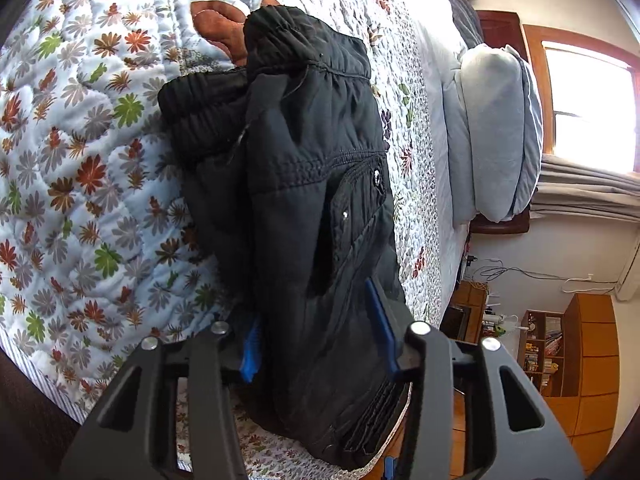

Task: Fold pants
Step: 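Lower both grippers onto the pants leg end and close on it, then lift the leg end with both grippers and fold it toward the waistband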

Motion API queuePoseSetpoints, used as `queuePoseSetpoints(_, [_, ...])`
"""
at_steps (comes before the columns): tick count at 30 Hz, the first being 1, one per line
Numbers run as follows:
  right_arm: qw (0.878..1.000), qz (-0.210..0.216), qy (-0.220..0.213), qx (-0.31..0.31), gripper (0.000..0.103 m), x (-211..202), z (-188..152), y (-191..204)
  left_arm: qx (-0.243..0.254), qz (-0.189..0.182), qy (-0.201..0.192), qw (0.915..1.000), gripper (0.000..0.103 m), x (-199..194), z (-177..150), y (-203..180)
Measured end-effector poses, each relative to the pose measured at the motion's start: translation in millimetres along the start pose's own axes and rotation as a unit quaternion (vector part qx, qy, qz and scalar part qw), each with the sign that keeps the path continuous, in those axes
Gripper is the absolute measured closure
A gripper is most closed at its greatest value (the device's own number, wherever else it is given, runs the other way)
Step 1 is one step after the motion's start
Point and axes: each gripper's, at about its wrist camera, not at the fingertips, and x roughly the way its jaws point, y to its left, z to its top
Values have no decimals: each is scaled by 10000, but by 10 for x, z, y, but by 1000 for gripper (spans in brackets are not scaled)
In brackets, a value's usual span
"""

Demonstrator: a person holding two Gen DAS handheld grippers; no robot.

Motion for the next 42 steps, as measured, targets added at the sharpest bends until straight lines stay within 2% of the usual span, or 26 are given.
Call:
queuePoseSetpoints(1, [9999, 25, -15, 104, 30, -7, 19, -53, 29, 18, 28, 10000, 78, 23, 8, -6])
queuePoseSetpoints(4, [9986, 95, 17, 516, 19, -17, 95, -251, 4, -33, 50, 10000, 80, 24, -2, 78])
queuePoseSetpoints(7, [9931, 413, 25, 1094, 18, -20, 177, -532, -43, -65, 40, 10000, 81, 30, -3, 115])
queuePoseSetpoints(10, [9801, 869, 200, 1776, 17, 84, 223, -872, -13, -56, 10, 10000, 81, 24, -18, 130])
queuePoseSetpoints(13, [9676, 1101, 510, 2212, 17, 251, 208, -1116, 23, -47, -3, 10000, 81, -8, -26, 178])
queuePoseSetpoints(19, [9648, 1206, 1101, 2060, 17, 553, 112, -1259, 5, -36, -3, 10000, 81, -6, -36, 166])
queuePoseSetpoints(26, [9575, 1739, 1450, 1789, 16, 772, -10, -1183, 1, -1, -16, 10000, 80, 12, -47, 203])
queuePoseSetpoints(27, [9594, 1684, 1442, 1745, 18, 787, -15, -1162, 0, 3, -18, 10000, 80, 15, -45, 210])
queuePoseSetpoints(28, [9610, 1650, 1430, 1698, 26, 801, -21, -1147, 4, 9, -23, 10000, 80, 17, -48, 213])
queuePoseSetpoints(29, [9627, 1621, 1426, 1629, 30, 813, -16, -1129, 3, 12, -31, 10000, 80, 18, -54, 211])
queuePoseSetpoints(34, [9706, 1587, 1316, 1239, 67, 796, 123, -1058, -41, 37, -41, 10000, 76, 55, -75, 209])
queuePoseSetpoints(37, [9758, 1512, 1246, 970, 76, 800, 292, -967, -72, 42, -41, 10000, 69, 90, -85, 208])
queuePoseSetpoints(41, [9813, 1280, 1255, 702, 77, 897, 442, -865, -90, 25, -93, 9999, 59, 145, -101, 190])
queuePoseSetpoints(42, [9816, 1252, 1268, 685, 77, 905, 449, -868, -102, 13, -120, 9999, 52, 153, -106, 183])
